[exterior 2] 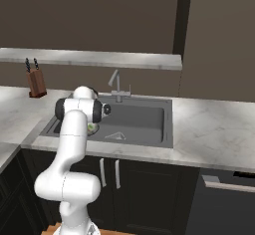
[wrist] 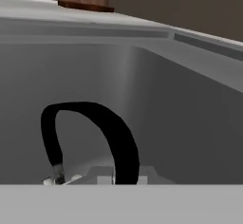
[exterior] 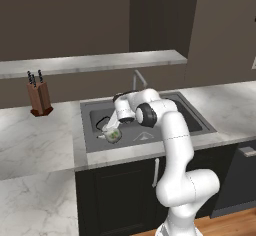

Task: Open the cabinet, pick the kettle from the cabinet, and place it in the sink.

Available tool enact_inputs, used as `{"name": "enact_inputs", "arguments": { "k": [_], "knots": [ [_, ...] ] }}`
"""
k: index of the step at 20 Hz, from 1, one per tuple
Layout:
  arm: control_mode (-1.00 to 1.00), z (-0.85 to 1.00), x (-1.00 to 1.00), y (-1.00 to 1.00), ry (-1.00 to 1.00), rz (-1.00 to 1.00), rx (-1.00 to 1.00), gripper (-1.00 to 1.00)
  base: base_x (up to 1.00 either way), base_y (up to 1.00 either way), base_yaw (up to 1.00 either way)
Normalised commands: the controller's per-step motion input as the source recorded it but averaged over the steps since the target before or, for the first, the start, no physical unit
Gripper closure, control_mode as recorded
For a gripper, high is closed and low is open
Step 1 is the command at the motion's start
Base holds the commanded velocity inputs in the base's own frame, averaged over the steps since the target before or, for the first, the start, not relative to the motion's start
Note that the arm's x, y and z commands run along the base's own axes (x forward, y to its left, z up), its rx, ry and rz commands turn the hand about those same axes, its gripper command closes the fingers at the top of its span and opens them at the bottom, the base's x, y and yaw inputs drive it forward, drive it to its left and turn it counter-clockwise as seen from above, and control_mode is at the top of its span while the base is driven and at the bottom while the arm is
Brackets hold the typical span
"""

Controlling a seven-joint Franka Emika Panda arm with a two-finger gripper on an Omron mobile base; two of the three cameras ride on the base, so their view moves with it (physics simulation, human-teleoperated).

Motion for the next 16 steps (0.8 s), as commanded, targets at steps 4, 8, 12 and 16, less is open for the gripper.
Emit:
{"name": "enact_inputs", "arguments": {
  "k": [4, 8, 12, 16],
  "knots": [
    [-1.00, -0.24, -0.02, -0.18, 0.00, 0.03, 0.00, 1.00, 0.00, 0.00, 0.00],
    [-1.00, -0.24, -0.01, -0.18, 0.00, 0.03, 0.00, -1.00, 0.00, 0.00, 0.00],
    [-1.00, -0.24, -0.03, -0.17, 0.00, 0.03, 0.00, -1.00, 0.00, 0.00, 0.00],
    [-1.00, -0.21, -0.05, -0.21, 0.00, 0.02, 0.00, -1.00, 0.00, 0.00, 0.00]
  ]
}}
